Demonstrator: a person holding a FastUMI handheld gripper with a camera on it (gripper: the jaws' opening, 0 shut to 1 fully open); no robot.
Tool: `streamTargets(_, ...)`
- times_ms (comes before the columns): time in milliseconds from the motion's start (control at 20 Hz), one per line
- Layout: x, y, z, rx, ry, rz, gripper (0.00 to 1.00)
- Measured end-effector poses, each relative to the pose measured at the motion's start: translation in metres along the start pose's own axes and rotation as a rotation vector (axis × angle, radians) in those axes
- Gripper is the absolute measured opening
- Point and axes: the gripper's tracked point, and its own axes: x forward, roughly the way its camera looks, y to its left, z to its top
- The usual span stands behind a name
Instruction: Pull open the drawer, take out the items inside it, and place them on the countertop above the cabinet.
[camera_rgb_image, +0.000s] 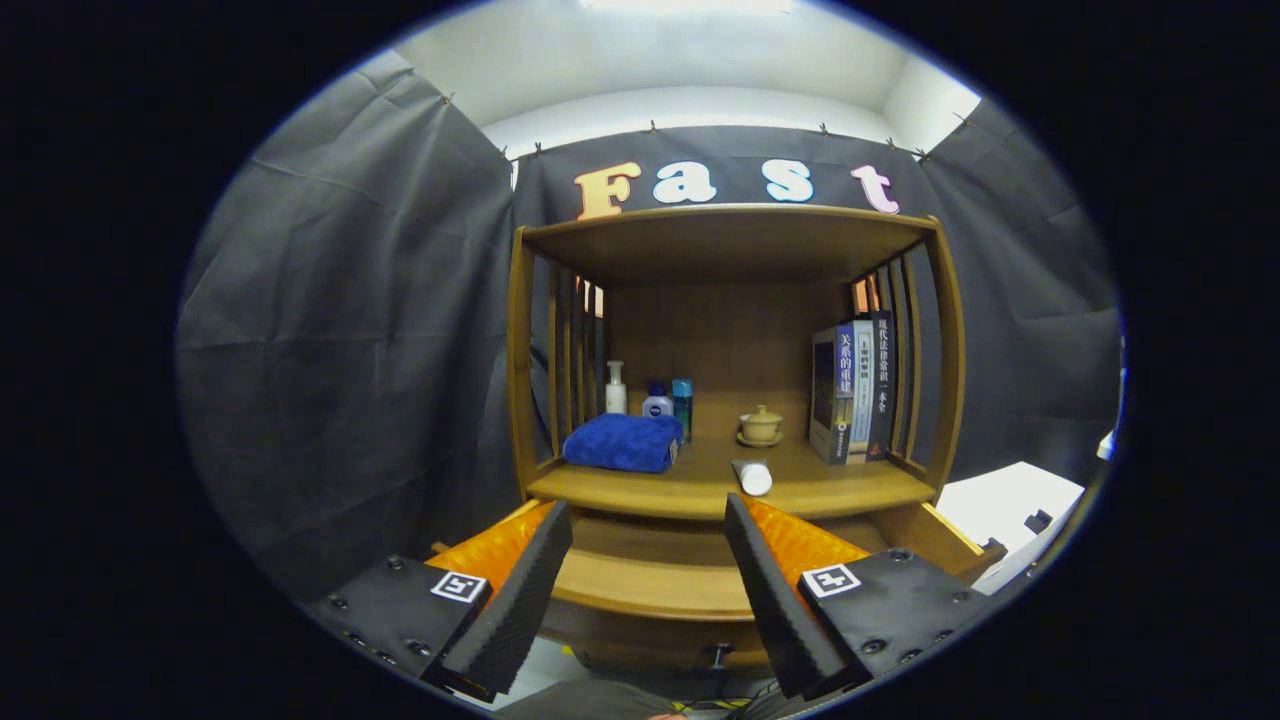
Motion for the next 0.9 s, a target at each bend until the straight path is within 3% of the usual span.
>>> streamTargets(500, -0.007, -0.016, -0.100, -0.017, 0.110, -0.057, 0.99)
streamTargets(750, 0.005, -0.023, -0.127, -0.001, 0.155, -0.075, 0.99)
streamTargets(900, 0.007, -0.018, -0.122, -0.041, 0.114, -0.074, 0.97)
